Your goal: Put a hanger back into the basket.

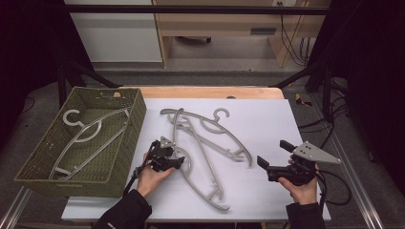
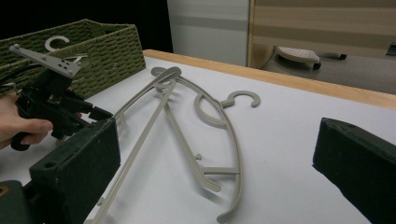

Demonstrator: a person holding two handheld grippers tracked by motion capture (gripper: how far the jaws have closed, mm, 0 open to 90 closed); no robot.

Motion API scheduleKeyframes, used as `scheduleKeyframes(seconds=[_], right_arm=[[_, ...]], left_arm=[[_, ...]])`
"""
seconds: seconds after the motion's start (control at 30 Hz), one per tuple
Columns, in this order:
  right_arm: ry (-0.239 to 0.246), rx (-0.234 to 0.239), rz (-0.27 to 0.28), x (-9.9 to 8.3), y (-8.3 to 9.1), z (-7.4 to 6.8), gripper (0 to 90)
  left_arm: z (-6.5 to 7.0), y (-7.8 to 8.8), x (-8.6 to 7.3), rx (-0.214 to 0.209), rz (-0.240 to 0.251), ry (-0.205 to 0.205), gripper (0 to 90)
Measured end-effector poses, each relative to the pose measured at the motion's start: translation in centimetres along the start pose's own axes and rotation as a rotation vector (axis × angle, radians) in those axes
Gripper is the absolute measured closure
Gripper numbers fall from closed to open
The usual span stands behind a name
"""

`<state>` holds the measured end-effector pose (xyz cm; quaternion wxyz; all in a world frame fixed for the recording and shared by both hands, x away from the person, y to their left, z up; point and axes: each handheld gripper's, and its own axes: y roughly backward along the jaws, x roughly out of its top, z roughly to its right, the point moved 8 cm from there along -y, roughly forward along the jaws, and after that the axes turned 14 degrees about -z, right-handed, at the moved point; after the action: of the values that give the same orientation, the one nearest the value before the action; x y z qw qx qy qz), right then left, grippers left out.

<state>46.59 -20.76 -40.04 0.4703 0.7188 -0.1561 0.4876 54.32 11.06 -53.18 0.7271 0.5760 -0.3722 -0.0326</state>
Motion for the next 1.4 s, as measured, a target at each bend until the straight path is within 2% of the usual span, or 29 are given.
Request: scheduleKeyframes(seconds=[0.2, 0.23, 0.33, 0.37, 0.6, 0.63, 0.73, 0.83, 0.9, 0.97, 1.0, 1.07, 1.2, 1.23, 1.3, 1.33, 1.37, 1.4], right_arm=[[0.000, 0.002, 0.000, 0.0, 0.0, 0.0, 0.9], [0.001, 0.002, 0.001, 0.0, 0.0, 0.0, 0.9], [0.000, 0.003, 0.000, 0.0, 0.0, 0.0, 0.9], [0.000, 0.006, 0.002, 0.0, 0.0, 0.0, 0.9], [0.001, 0.006, 0.002, 0.0, 0.0, -0.1, 1.0], [0.001, 0.007, 0.003, 0.1, 0.0, -0.1, 1.0], [0.001, 0.006, 0.003, 0.0, 0.0, 0.0, 1.1], [0.000, 0.006, 0.003, 0.0, 0.0, 0.0, 1.2], [0.001, 0.005, -0.002, -0.1, -0.1, 0.0, 1.2], [0.002, 0.007, 0.001, 0.0, -0.1, 0.0, 1.2], [0.001, 0.007, -0.002, -0.1, -0.1, 0.1, 1.2], [-0.001, 0.008, -0.001, -0.1, -0.1, 0.1, 1.3], [-0.001, 0.008, -0.001, -0.1, -0.1, 0.1, 1.3], [-0.001, 0.009, 0.000, -0.1, -0.1, 0.1, 1.4], [-0.001, 0.009, 0.000, -0.1, -0.1, 0.1, 1.4], [-0.001, 0.009, 0.000, -0.1, -0.1, 0.1, 1.4], [-0.003, 0.007, 0.001, -0.1, 0.0, 0.1, 1.4], [-0.003, 0.007, 0.001, -0.1, 0.0, 0.1, 1.4]], left_arm=[[-0.2, 0.0, 0.3, 0.015, -0.032, 0.032, 49.0], [-0.4, 0.1, 0.4, 0.007, -0.049, 0.044, 50.2], [-0.6, 0.1, 0.5, 0.001, -0.056, 0.060, 54.2], [-0.7, 0.1, 0.5, -0.005, -0.065, 0.060, 57.2], [-1.2, 0.1, 0.8, -0.022, -0.089, 0.063, 63.8], [-1.4, 0.1, 0.8, -0.038, -0.088, 0.078, 65.1], [-1.6, 0.1, 0.8, -0.054, -0.096, 0.082, 68.5], [-1.7, 0.2, 1.0, -0.044, -0.108, 0.072, 70.8], [-1.8, 0.1, 1.4, -0.012, -0.102, 0.052, 73.6], [-1.8, 0.1, 1.5, -0.007, -0.106, 0.039, 75.5], [-1.8, 0.1, 1.5, 0.000, -0.114, 0.027, 75.6], [-1.8, 0.0, 1.8, 0.023, -0.098, 0.014, 76.1], [-1.9, 0.0, 1.8, 0.034, -0.089, 0.008, 75.8], [-2.0, 0.3, 1.7, 0.058, -0.092, -0.015, 74.6], [-2.1, 1.1, 1.9, 0.051, -0.058, -0.001, 65.8], [-2.1, 1.1, 1.9, 0.051, -0.058, -0.001, 61.5], [-2.1, 2.3, 2.1, 0.051, -0.019, -0.002, 59.9], [-2.1, 2.3, 2.1, 0.051, -0.019, -0.002, 56.9]])
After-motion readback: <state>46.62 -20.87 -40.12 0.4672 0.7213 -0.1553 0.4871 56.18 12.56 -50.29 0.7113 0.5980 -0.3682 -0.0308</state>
